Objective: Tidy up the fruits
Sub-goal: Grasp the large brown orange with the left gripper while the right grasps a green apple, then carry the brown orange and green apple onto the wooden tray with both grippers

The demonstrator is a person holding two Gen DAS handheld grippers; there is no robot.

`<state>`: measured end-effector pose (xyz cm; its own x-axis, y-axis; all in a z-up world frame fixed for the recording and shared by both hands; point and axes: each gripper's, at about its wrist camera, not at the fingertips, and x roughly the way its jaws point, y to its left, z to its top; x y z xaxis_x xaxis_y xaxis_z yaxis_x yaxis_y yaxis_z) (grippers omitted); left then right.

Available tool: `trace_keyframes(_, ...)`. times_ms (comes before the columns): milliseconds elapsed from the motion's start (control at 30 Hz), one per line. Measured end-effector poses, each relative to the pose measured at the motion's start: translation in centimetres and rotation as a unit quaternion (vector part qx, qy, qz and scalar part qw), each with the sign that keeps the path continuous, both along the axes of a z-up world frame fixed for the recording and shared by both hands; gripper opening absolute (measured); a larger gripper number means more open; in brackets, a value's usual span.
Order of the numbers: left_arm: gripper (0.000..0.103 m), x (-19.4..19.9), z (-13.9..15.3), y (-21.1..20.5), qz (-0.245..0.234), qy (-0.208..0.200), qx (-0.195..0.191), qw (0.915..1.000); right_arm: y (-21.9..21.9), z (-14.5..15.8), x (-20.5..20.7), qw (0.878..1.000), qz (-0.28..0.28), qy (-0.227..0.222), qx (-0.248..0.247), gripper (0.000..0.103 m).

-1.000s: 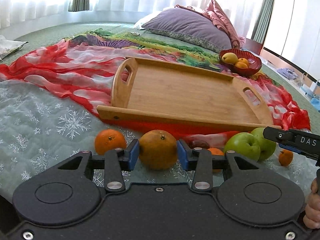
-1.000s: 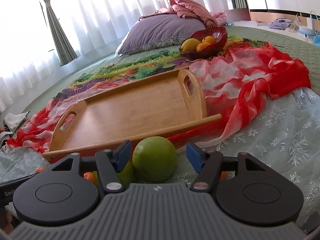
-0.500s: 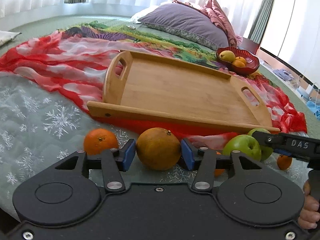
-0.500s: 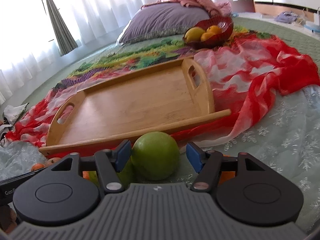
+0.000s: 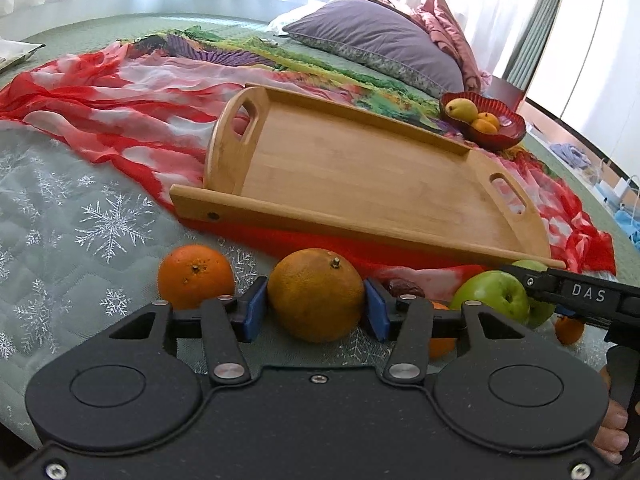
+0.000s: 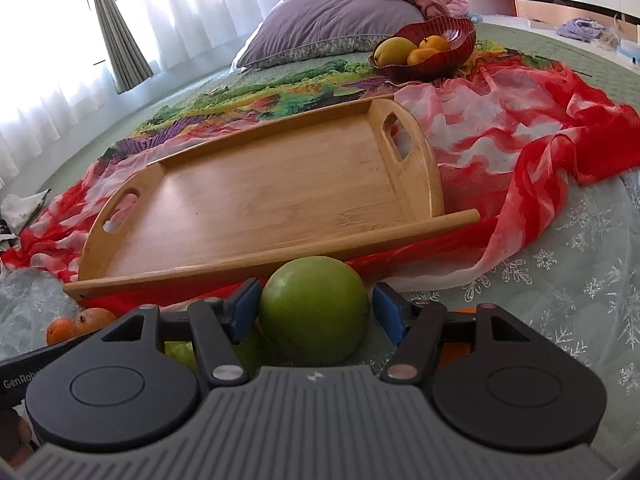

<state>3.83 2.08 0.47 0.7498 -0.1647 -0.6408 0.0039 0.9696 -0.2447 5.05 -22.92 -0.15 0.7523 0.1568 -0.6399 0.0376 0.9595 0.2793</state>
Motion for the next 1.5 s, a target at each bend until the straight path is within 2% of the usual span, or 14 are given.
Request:
trace_keyframes(33, 0.047, -0.1, 0.2, 0.0, 0.001, -0.001, 0.0, 1.0, 0.0, 0.0, 0.0, 1.0, -0.001, 0.0, 0.001, 0.063)
trace_keyframes(100, 0.047, -0.2, 0.6, -0.2, -0.005, -0.009, 0.006, 0.9999, 0.0, 0.2, -0.2, 1.0, -0.007, -0.004, 0.005, 0.06)
trace_keyframes(300, 0.048, -0.9, 2.7, -0.8, -0.016, -0.043, 0.027, 0.9986, 0.0, 0.9, -1.3, 1.0, -0.012, -0.023, 0.008, 0.06)
trace_keyframes(533, 0.047, 1.1, 4.6, -1.1, -0.025, -0.038, 0.029, 0.9985, -0.5, 3.1, -1.0, 0.999, -0.006, -0.048, 0.007, 0.06)
trace_keyframes(700, 0.047, 4.1, 6.2, -1.0, -0.031, -0.031, 0.016, 0.9989, -1.4, 4.7, 1.8, 0.999, 0.004, -0.04, 0.024, 0.06)
trace_keyframes(833, 0.048, 7.1, 7.4, -1.4, -0.041, -0.03, 0.019, 0.9985, -1.5, 6.0, 4.7, 0.999, 0.014, -0.042, 0.003, 0.06)
trace_keyframes(1000, 0.047, 12.3, 7.7, -1.3, -0.066, -0.012, -0.021, 0.9975, -1.4, 6.9, 9.2, 0.998, 0.033, -0.045, -0.016, 0.06)
trace_keyframes(1233, 0.048, 18.3, 6.5, -1.5, -0.05, 0.005, -0.001, 0.9987, -1.4, 6.0, 15.3, 0.999, 0.021, -0.025, -0.019, 0.06)
trace_keyframes(1500, 0.048, 22.5, 3.5, -1.8, -0.038, 0.03, 0.013, 0.9987, -1.1, 4.2, 19.4, 1.0, 0.011, 0.004, -0.029, 0.06)
